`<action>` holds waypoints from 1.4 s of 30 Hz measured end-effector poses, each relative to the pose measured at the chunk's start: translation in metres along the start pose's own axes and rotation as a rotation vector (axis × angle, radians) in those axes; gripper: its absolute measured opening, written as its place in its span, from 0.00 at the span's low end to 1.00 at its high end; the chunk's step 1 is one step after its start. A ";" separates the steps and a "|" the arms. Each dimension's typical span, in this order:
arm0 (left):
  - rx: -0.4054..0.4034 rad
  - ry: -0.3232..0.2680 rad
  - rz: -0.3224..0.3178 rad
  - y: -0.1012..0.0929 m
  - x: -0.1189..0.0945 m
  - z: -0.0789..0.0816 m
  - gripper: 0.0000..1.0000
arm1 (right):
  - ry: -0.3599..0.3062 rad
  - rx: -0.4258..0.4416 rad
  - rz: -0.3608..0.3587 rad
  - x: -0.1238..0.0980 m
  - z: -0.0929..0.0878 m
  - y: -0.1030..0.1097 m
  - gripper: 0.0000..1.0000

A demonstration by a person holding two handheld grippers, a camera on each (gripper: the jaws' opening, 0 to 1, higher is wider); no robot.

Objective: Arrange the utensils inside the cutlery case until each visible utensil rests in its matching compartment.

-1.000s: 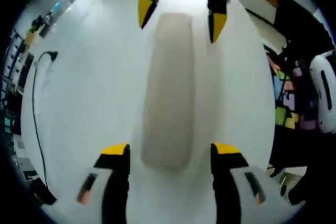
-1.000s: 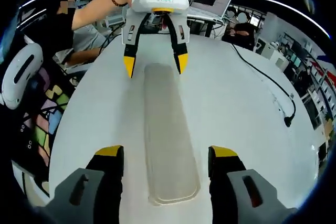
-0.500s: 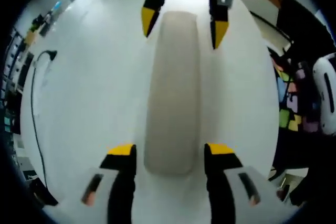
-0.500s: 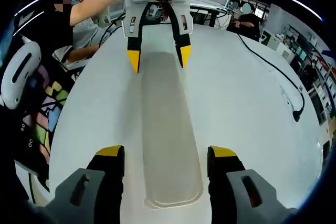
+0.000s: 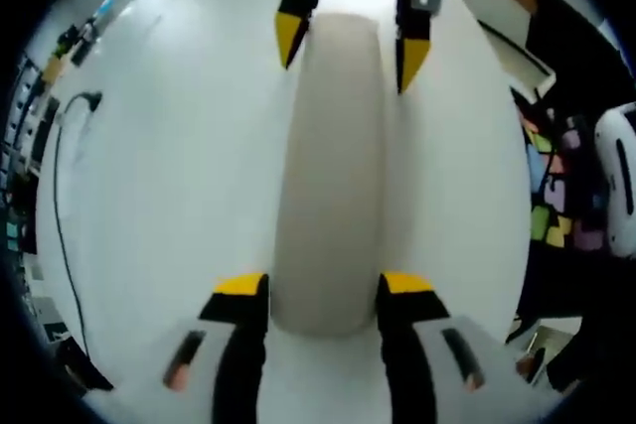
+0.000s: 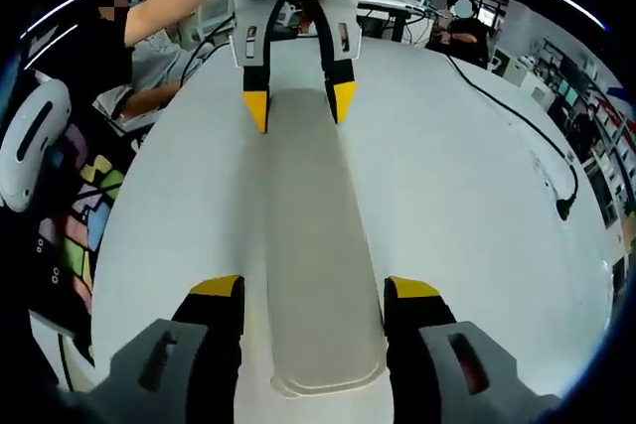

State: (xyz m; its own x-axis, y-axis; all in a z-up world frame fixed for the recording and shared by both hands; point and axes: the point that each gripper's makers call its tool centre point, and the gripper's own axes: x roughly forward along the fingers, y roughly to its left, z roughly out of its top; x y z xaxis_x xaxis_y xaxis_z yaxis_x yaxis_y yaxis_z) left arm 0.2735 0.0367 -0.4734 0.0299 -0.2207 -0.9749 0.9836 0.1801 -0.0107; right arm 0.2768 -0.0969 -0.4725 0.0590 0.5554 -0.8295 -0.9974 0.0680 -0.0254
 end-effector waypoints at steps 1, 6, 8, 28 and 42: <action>0.001 0.004 0.001 0.001 -0.001 0.000 0.45 | 0.000 0.001 0.000 0.000 0.000 0.000 0.57; 0.005 0.021 0.002 0.001 0.000 0.000 0.45 | 0.004 0.033 0.000 0.000 -0.001 -0.002 0.56; 0.010 0.021 -0.001 0.001 0.000 0.000 0.45 | 0.008 0.031 0.001 0.001 -0.001 0.000 0.55; 0.073 -0.022 -0.011 0.001 0.000 0.001 0.43 | 0.173 0.031 0.004 0.005 0.007 0.003 0.44; 0.110 -0.075 -0.027 0.003 -0.002 0.004 0.43 | 0.150 0.043 -0.021 0.004 0.008 0.003 0.42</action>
State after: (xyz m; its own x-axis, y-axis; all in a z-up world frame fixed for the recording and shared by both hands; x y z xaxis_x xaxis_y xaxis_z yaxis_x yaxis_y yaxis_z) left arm 0.2767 0.0341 -0.4702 0.0120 -0.2963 -0.9550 0.9977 0.0676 -0.0084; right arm 0.2745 -0.0875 -0.4717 0.0697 0.4239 -0.9030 -0.9931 0.1154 -0.0225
